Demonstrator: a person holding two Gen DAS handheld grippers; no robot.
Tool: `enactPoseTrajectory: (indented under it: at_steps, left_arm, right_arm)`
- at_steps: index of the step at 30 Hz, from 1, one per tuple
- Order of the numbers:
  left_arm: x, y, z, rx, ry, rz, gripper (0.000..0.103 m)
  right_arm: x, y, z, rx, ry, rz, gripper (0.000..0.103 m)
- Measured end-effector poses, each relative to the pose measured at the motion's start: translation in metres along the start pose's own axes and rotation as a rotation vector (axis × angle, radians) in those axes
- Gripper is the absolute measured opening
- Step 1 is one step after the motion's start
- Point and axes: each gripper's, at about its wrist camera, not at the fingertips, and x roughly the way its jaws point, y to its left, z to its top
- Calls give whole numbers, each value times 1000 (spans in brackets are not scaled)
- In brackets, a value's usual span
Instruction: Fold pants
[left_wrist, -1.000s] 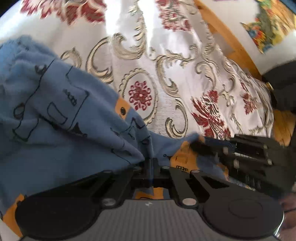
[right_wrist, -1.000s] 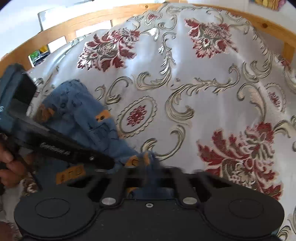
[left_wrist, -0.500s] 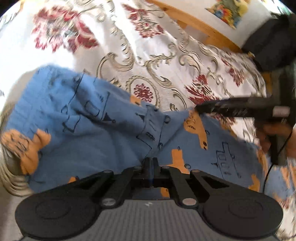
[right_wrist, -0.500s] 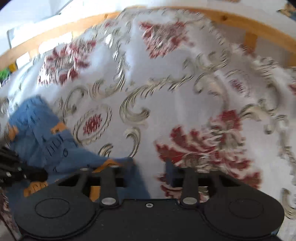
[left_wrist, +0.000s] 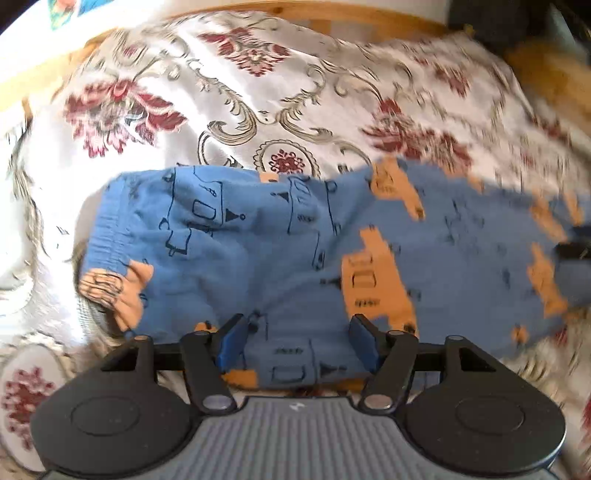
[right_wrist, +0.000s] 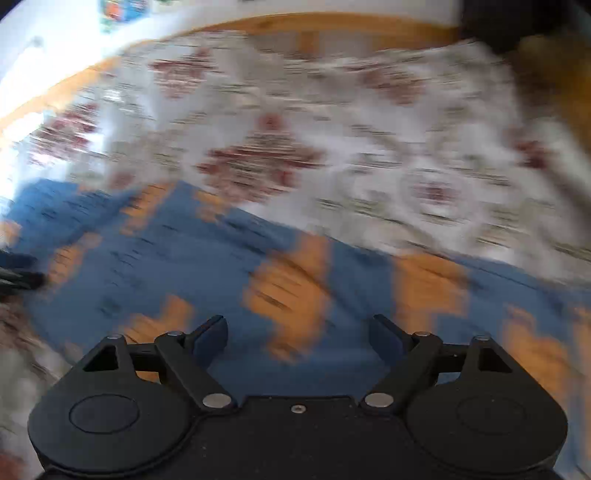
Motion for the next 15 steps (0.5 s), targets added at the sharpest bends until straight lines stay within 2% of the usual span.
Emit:
enactPoseTrajectory:
  at_steps: [2, 3, 4, 5, 6, 8, 9, 12, 15]
  left_arm:
    - [-4, -4, 0, 27, 35, 50, 80]
    - [-6, -5, 0, 27, 60, 83, 94]
    - [-5, -4, 1, 5, 103, 136, 102]
    - [-5, 1, 2, -36, 151, 160, 102]
    - [-6, 5, 5, -84, 181, 152, 102]
    - [-18, 8, 12, -155, 193, 134, 102]
    - [-25, 6, 15, -158, 178, 128, 102]
    - [-46, -17, 32, -94, 105, 123, 102]
    - [-61, -53, 59, 16, 46, 64, 103]
  right_arm:
    - [-23, -16, -19, 97, -32, -151, 100]
    - [-33, -23, -26, 152, -50, -179, 100]
    - [-45, -33, -34, 215, -66, -192, 100]
    - [-55, -43, -40, 278, -75, -198, 101]
    - [-65, -49, -44, 330, -87, -207, 102]
    - [-86, -59, -56, 425, -138, -230, 102]
    - [-93, -62, -61, 458, -161, -230, 102]
    - [-104, -72, -74, 529, -213, -226, 102]
    - [-105, -88, -78, 577, -226, -227, 102]
